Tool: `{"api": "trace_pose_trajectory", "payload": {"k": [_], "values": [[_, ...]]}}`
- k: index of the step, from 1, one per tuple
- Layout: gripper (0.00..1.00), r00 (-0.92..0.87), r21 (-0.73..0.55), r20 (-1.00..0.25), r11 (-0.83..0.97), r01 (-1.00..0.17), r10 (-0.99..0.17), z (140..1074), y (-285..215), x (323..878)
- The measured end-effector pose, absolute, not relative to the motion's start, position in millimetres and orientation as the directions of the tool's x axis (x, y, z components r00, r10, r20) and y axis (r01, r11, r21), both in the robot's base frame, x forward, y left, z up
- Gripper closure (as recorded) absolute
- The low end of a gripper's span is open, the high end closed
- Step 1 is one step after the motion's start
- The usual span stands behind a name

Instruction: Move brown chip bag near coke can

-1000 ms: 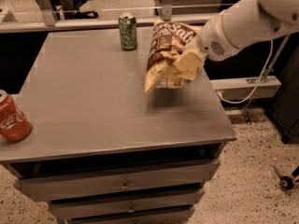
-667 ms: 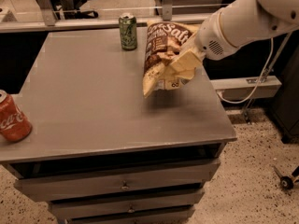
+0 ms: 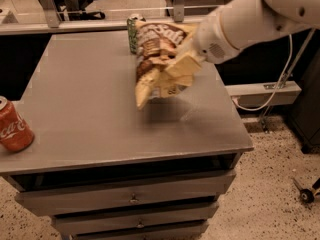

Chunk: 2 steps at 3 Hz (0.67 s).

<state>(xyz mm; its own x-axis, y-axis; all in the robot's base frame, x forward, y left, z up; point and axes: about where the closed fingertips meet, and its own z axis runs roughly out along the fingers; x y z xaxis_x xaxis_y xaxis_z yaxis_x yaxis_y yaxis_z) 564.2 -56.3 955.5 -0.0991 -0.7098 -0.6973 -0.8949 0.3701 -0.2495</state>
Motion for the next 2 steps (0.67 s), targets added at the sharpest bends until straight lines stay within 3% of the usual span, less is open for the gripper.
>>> {"api": "trace_pose_trajectory", "payload": {"k": [2], "values": [[1.0,0.209,-0.256,-0.734,-0.022,-0.967,-0.647,970,82,492]]}}
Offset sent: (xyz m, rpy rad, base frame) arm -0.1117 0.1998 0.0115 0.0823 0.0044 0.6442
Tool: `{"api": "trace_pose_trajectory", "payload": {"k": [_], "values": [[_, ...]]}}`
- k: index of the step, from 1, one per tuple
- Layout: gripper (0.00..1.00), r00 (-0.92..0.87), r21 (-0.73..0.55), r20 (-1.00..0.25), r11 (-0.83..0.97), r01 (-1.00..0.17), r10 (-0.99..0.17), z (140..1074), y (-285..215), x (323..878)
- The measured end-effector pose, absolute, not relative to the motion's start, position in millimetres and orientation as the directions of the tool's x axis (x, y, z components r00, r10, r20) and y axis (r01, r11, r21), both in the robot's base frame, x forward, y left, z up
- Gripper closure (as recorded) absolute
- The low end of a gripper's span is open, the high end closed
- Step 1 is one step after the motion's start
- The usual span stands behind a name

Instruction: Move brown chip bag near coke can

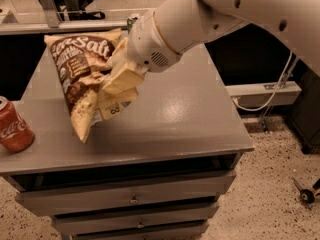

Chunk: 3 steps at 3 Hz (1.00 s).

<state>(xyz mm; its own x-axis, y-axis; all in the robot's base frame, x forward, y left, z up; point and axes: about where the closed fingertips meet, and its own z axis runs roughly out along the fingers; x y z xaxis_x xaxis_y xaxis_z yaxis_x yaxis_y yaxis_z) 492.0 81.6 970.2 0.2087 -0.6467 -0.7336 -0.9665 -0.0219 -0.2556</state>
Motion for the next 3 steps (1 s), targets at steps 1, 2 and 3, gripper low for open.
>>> {"api": "trace_pose_trajectory", "payload": {"k": [1,2,3], "values": [[1.0,0.257,-0.239,-0.736,-0.114,-0.964,-0.626,953,121,478],[1.0,0.269,-0.241,-0.738,-0.132,-0.962,-0.619,940,143,483],[1.0,0.273,-0.241,-0.743,-0.137,-0.961,-0.611,932,157,486]]}}
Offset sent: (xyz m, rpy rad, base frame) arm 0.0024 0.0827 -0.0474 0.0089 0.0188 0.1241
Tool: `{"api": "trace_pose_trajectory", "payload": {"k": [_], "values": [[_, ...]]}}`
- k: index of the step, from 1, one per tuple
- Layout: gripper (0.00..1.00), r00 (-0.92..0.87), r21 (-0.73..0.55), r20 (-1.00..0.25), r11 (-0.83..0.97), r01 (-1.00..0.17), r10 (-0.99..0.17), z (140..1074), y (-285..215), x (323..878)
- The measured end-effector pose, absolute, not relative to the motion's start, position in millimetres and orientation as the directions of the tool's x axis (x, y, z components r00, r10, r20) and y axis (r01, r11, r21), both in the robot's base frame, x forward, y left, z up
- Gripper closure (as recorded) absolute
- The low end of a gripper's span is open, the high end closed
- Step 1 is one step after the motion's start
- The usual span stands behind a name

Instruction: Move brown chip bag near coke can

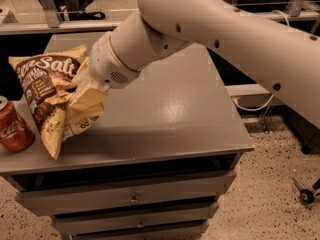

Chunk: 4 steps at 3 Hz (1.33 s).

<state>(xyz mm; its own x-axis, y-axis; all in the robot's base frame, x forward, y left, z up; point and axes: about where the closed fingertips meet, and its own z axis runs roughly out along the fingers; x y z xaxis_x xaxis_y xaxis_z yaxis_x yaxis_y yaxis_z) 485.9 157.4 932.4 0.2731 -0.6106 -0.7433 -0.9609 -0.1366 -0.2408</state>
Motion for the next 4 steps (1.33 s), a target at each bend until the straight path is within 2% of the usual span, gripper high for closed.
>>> {"api": "trace_pose_trajectory", "payload": {"k": [1,2,4], "values": [[1.0,0.264,-0.215,-0.755,-0.153,-0.965,-0.6,925,170,484],[0.83,0.257,-0.196,-0.759,-0.166,-0.966,-0.599,917,179,482],[0.37,0.253,-0.19,-0.763,-0.167,-0.967,-0.595,906,186,487]]}}
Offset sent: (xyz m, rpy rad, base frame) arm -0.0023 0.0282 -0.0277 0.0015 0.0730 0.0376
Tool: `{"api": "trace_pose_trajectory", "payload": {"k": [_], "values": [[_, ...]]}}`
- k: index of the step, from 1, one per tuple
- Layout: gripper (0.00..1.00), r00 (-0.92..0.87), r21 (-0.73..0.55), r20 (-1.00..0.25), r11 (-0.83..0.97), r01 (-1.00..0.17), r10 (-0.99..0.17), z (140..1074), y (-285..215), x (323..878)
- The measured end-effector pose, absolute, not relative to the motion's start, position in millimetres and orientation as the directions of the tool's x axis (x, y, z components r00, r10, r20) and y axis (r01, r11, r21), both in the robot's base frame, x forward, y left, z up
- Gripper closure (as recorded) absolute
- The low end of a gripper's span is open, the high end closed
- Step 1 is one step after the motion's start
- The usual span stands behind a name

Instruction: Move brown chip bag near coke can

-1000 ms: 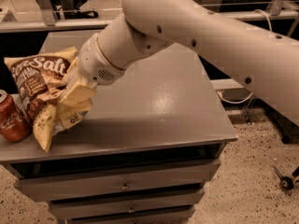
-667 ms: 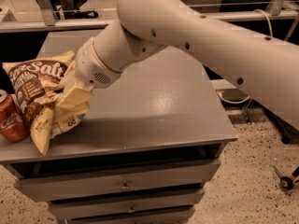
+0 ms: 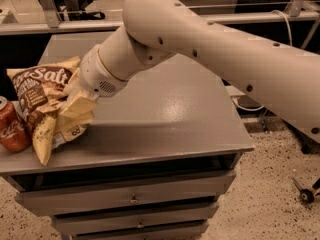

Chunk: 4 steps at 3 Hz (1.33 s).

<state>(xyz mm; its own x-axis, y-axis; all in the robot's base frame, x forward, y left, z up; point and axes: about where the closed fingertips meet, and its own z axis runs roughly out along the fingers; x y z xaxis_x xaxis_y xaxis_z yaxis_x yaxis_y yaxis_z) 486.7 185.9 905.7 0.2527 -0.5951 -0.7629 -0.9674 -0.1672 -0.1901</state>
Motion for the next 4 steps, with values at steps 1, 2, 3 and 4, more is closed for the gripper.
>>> {"api": "trace_pose_trajectory", "payload": {"k": [1,2,3,4], "values": [[0.13,0.251,-0.193,-0.767,-0.16,-0.968,-0.591,905,186,490],[0.0,0.249,-0.201,-0.771,-0.147,-0.968,-0.586,911,182,495],[0.0,0.244,-0.243,-0.774,-0.082,-0.967,-0.585,930,150,512],[0.0,0.239,-0.312,-0.783,0.031,-0.95,-0.574,968,76,538]]}}
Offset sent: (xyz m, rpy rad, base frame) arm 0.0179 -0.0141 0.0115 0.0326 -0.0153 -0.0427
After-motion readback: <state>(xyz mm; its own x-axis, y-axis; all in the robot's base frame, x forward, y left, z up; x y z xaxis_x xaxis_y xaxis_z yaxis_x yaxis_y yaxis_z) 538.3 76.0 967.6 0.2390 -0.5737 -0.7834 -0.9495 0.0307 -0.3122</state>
